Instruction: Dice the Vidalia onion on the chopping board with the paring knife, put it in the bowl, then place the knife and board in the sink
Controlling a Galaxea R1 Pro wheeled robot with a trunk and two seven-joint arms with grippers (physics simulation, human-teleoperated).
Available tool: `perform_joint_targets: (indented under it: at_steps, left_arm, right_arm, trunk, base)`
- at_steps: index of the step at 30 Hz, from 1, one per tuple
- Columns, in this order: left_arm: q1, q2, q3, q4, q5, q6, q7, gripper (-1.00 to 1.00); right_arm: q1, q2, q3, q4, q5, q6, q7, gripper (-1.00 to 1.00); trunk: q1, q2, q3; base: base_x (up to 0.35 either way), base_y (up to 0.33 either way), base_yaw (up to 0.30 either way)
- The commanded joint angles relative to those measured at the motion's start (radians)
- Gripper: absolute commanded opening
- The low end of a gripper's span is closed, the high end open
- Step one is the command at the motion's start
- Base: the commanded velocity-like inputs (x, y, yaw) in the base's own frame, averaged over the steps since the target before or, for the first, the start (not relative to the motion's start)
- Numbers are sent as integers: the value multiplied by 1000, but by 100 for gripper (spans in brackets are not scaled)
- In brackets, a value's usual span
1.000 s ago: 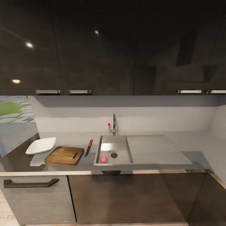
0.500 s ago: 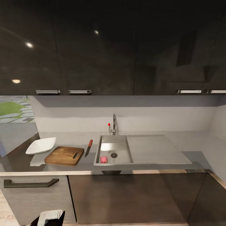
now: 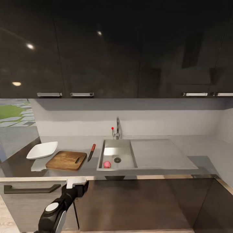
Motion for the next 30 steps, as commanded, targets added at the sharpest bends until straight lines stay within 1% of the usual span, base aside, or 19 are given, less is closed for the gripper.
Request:
perform_joint_targets:
  at_steps: [1, 3, 6, 7, 10, 16, 19, 24, 28, 30]
  left_arm:
    - [-20, -5, -5, -1, 1, 26, 0, 100]
    - [-57, -9, -10, -1, 1, 66, 0, 100]
    - [-142, -18, -16, 0, 2, 137, 0, 100]
    - [-153, -22, -18, 0, 2, 142, 0, 100]
    - [-209, -47, -34, 0, 2, 168, 1, 100]
    - [-267, -56, -49, 4, 2, 229, 2, 100]
    - [-287, -57, -51, 11, 2, 239, 3, 100]
    - [-303, -58, -51, 38, 2, 243, 3, 100]
    - [-306, -54, -52, 99, 2, 244, 3, 100]
    - [-306, -52, -53, 112, 2, 244, 3, 100]
  right_arm:
    - [0, 0, 0, 1, 4, -3, -5, 100]
    - [-1, 0, 0, 1, 4, -3, -6, 100]
    - [0, 0, 0, 1, 5, -3, -6, 100]
    - [0, 0, 0, 2, 5, -3, -6, 100]
    - [0, 0, 0, 1, 4, -3, -6, 100]
    - [0, 0, 0, 1, 4, -2, -5, 100]
    - [0, 0, 0, 1, 4, -2, -5, 100]
    - [0, 0, 0, 1, 4, -2, -5, 100]
    - [0, 0, 0, 2, 3, -1, -5, 100]
    - [0, 0, 0, 2, 3, -1, -5, 100]
  trunk:
    - [0, -1, 0]
    - [0, -1, 0]
    - [0, -1, 0]
    - [0, -1, 0]
    - [0, -1, 0]
    - [0, -1, 1]
    - [0, -1, 2]
    - [0, -1, 5]
    - [0, -1, 7]
    - [0, -1, 7]
  base:
    - [0, 0, 0]
    - [0, 0, 0]
    - [0, 0, 0]
    - [0, 0, 0]
    - [0, 0, -65]
    - [0, 0, -210]
    - [0, 0, -274]
    - [0, 0, -284]
    - [0, 0, -255]
    - [0, 0, -111]
